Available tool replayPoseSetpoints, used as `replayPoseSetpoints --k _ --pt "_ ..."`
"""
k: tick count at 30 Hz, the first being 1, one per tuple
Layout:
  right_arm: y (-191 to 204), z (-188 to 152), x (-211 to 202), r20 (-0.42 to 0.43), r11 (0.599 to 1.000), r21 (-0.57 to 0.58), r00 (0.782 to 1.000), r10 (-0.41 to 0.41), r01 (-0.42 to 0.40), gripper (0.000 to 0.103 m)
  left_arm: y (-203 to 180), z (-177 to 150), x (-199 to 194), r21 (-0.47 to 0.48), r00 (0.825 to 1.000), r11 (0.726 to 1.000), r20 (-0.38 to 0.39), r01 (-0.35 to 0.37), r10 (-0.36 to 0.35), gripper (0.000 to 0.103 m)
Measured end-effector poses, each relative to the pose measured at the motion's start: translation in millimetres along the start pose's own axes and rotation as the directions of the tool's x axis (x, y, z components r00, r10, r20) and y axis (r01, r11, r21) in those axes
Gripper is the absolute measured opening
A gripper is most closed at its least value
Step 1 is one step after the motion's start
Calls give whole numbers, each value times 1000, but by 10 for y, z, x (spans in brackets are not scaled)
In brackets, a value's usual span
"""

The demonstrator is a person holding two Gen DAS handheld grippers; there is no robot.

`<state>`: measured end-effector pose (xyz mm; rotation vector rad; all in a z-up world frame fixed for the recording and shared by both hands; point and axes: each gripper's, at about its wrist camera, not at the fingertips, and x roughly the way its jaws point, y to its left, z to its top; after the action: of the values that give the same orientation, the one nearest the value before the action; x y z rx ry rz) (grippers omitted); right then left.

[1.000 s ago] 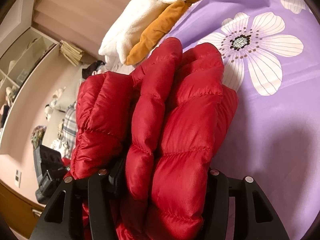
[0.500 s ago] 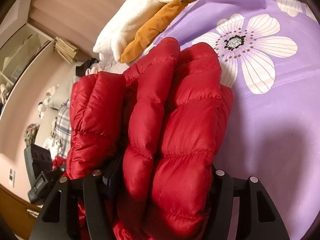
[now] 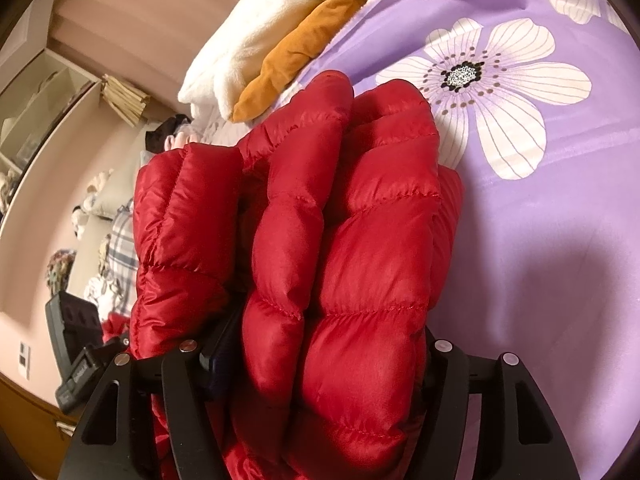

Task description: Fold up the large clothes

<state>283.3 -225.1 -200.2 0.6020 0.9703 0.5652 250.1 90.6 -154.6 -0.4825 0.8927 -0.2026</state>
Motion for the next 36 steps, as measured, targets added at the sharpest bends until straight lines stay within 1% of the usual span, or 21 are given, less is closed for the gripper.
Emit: replayPoseSetpoints --k 17,26,27,29,36 --pt "2 4 18 -8 1000 14 1000 -14 15 70 2 -16 -10 1 1000 1000 2 -5 5 91" --pt "4 18 27 -11 1000 17 1000 -15 16 71 1 -19 -11 2 1000 1000 2 -5 5 91" --pt "5 16 27 -11 1000 17 1000 -16 16 71 2 -21 -12 1 1000 1000 3 -5 5 91" --pt "2 16 29 -11 999 18 1000 -26 27 76 2 -19 -11 1 1000 1000 3 -5 5 91" --pt "0 12 29 -10 999 18 999 -32 32 76 5 -22 -11 2 1000 1000 3 -6 6 91"
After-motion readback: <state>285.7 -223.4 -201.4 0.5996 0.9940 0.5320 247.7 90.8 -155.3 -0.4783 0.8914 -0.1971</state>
